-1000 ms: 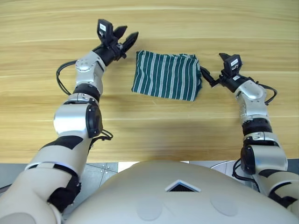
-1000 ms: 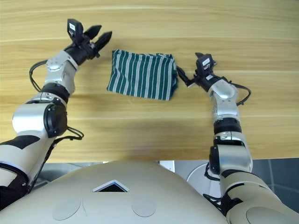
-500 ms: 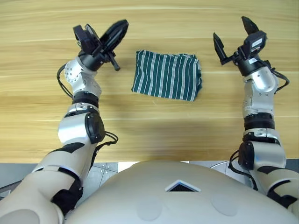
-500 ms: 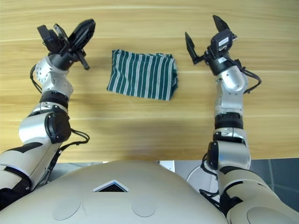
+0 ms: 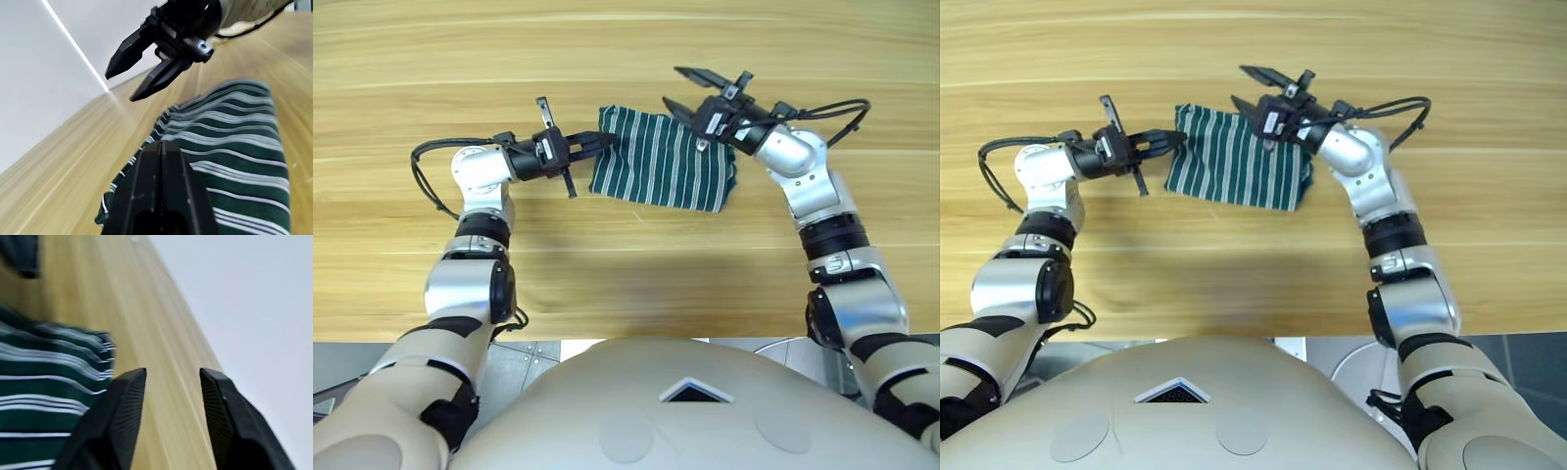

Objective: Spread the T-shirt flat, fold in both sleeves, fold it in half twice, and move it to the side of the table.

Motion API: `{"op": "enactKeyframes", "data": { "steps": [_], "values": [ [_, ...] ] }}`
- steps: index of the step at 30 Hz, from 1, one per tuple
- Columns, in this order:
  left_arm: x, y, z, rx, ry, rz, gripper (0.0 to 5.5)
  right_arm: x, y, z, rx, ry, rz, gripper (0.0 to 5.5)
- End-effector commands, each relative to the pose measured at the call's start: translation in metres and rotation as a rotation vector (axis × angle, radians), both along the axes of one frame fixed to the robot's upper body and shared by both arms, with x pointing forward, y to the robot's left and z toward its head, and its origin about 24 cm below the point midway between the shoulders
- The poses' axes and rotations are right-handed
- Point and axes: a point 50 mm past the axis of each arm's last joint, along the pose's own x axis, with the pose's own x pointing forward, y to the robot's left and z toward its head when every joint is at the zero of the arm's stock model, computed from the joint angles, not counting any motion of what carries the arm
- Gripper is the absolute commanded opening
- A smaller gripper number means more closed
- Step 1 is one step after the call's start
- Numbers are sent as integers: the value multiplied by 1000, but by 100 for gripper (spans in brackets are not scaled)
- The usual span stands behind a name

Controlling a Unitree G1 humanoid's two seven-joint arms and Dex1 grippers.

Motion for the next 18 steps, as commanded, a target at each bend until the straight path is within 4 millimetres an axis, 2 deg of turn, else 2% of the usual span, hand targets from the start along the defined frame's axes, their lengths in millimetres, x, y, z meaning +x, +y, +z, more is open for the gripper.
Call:
{"op": "enactKeyframes", "data": {
  "steps": [1,8,13,18],
  "values": [
    [4,-4,2,68,-32,-11,0,0,1,-5,-146,8,66,118],
    [2,-13,-6,154,-49,-34,0,6,7,-19,-273,37,90,6],
    [-2,-20,-11,178,-48,-63,0,11,13,-27,-295,50,74,6],
    [-6,-17,-21,297,-40,-94,0,12,10,-38,-345,66,59,6]
  ]
}}
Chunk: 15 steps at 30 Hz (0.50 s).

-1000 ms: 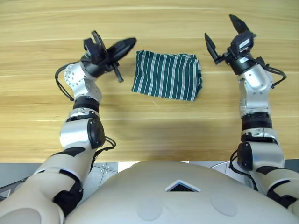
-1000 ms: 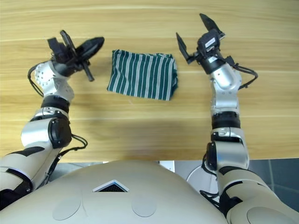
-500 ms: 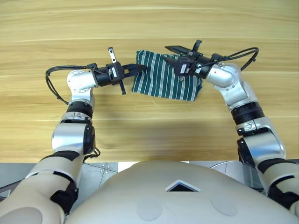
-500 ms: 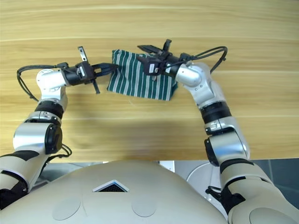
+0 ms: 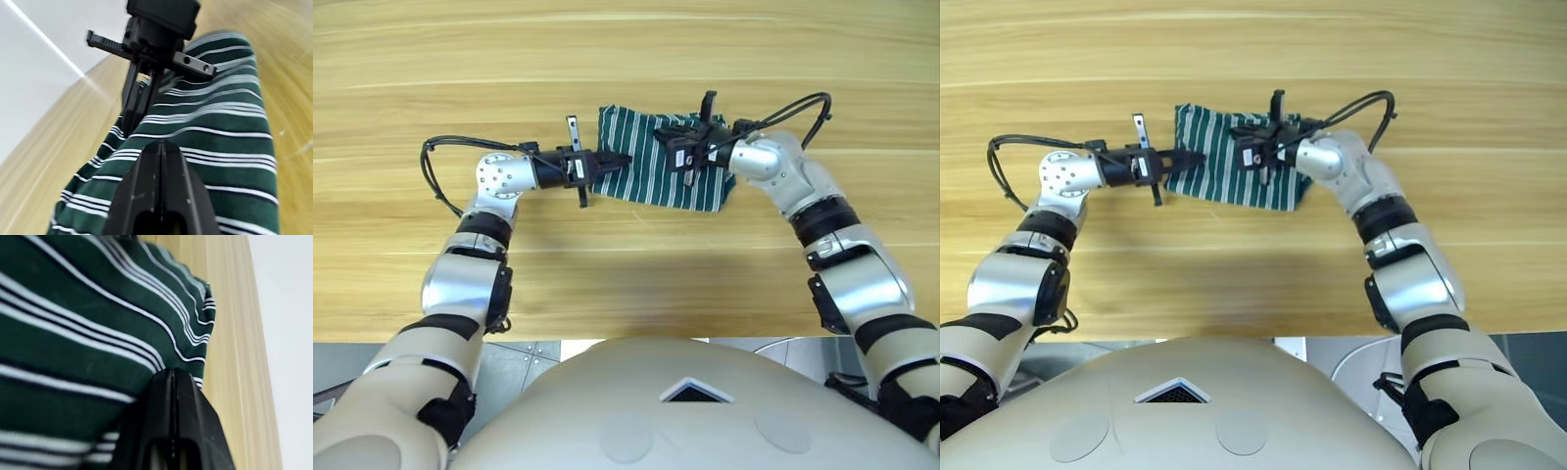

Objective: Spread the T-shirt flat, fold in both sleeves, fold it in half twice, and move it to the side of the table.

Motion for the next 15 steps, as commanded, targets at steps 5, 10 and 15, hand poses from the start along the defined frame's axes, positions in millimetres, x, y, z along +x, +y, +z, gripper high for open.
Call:
{"op": "enactKeyframes", "data": {
  "steps": [5,10,15],
  "values": [
    [-15,20,-26,360,25,-107,0,2,-7,-6,-51,15,-17,6],
    [-17,34,-40,688,-54,-213,0,-6,-9,-16,-67,50,-9,6],
    [-24,41,-55,938,-121,-369,0,-11,-6,-19,-72,69,14,6]
  ]
}}
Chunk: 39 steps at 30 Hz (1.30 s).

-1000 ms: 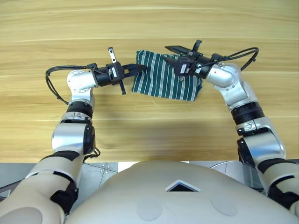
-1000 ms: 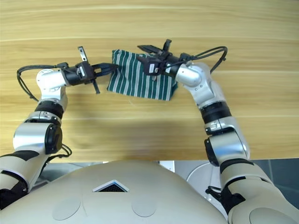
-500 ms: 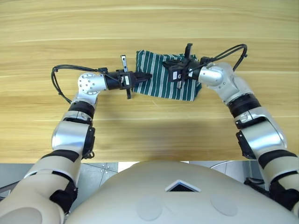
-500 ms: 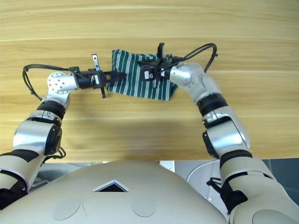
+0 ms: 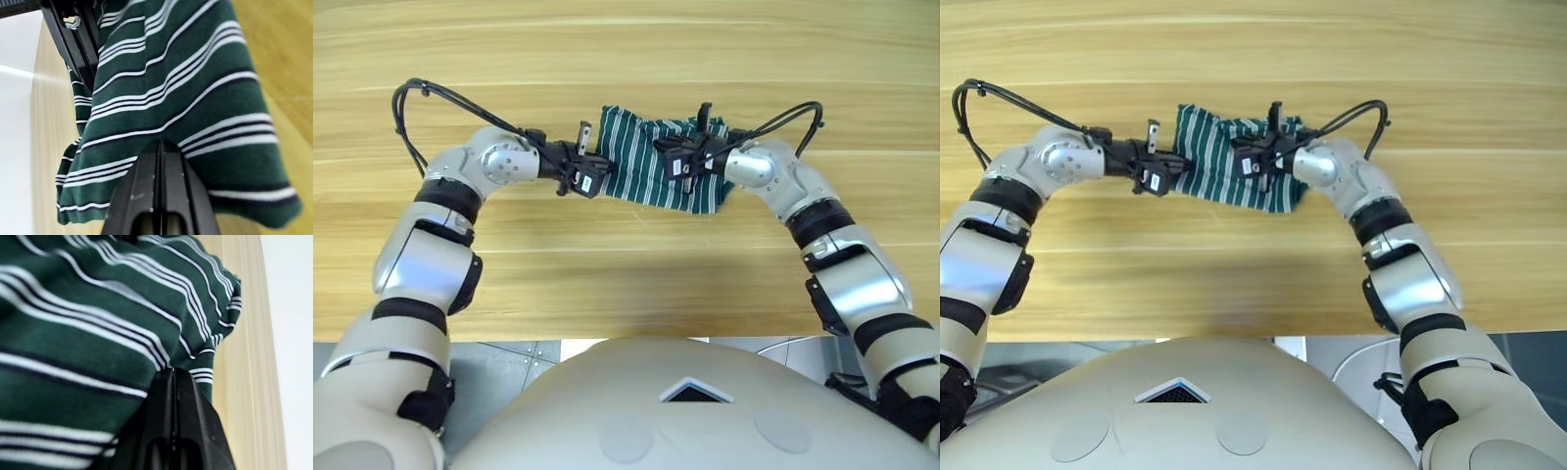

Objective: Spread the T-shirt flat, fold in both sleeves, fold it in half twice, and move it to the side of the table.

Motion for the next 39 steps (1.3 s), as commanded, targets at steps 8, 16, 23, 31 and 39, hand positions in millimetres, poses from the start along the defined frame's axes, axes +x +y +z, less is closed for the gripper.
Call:
{"op": "enactKeyframes", "data": {
  "steps": [8,16,23,31,39],
  "values": [
    [-61,25,-76,566,144,-299,0,13,-31,-13,-71,48,-235,6],
    [-66,20,-81,513,137,-285,0,23,-86,-20,21,113,-585,6],
    [-49,4,-64,326,68,-199,0,32,-95,6,295,125,-626,6],
    [-22,-13,-23,70,-65,-106,0,32,-87,19,438,139,-550,6],
    [-6,2,40,-259,-213,69,0,24,-60,20,482,186,-398,6]
  ]
}}
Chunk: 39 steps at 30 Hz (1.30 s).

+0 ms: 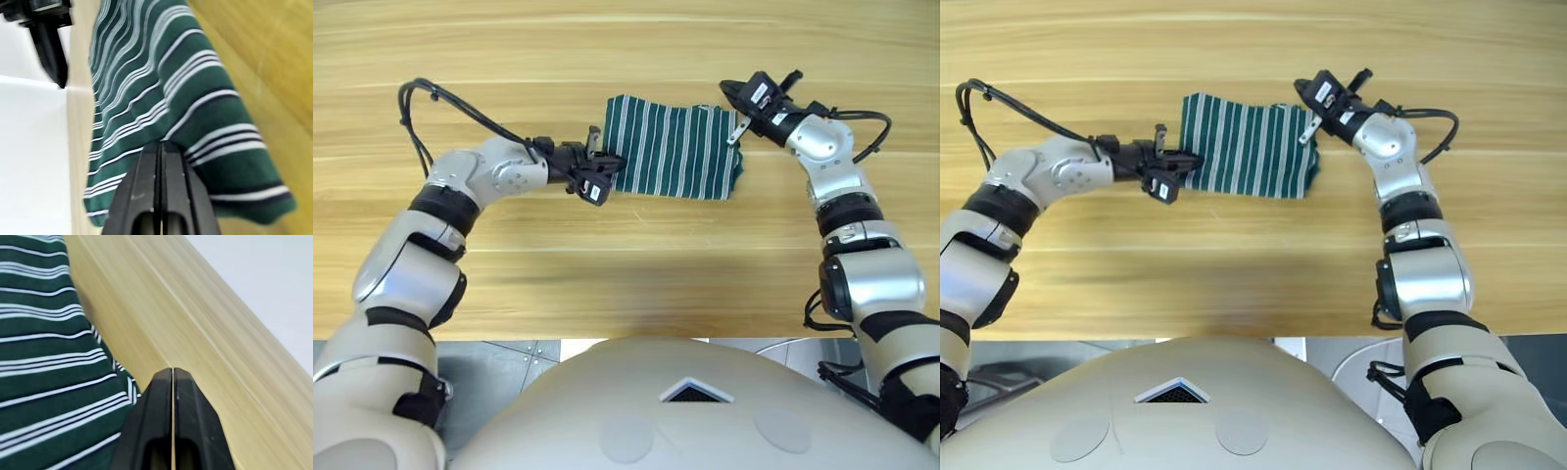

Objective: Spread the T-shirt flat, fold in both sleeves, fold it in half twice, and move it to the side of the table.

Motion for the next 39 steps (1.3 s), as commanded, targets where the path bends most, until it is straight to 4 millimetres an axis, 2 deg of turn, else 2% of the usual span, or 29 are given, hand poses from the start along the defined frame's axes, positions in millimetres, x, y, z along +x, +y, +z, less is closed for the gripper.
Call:
{"op": "enactKeyframes", "data": {
  "steps": [1,4,7,9,13,17,19,21,24,28,33,35,39],
  "values": [
    [5,12,37,-153,-92,60,0,-9,25,-1,35,5,141,6],
    [4,13,60,-317,-136,80,0,-21,53,-10,10,32,292,6],
    [3,12,71,-453,-139,103,0,-28,77,-17,-16,54,394,6],
    [4,12,72,-485,-133,114,0,-33,90,-21,-22,66,444,6],
    [3,12,67,-496,-111,126,0,-34,101,-32,-65,104,441,6],
    [1,12,61,-492,-92,131,0,-30,94,-47,-133,147,345,6],
    [1,12,59,-491,-87,135,0,-23,83,-54,-166,179,233,6],
    [1,11,56,-489,-80,141,0,-18,63,-64,-223,222,69,6],
    [1,11,52,-494,-67,152,0,-15,22,-75,-287,272,-230,6],
    [1,14,45,-500,-54,180,0,-22,-32,-81,-281,317,-594,6],
    [0,17,30,-540,3,241,0,-43,-101,-78,-176,334,-1036,6],
    [-1,18,24,-574,37,262,0,-53,-122,-77,-75,363,-1169,6],
    [-6,25,13,-624,74,325,0,-54,-141,-64,-3,331,-1276,6]
  ]
}}
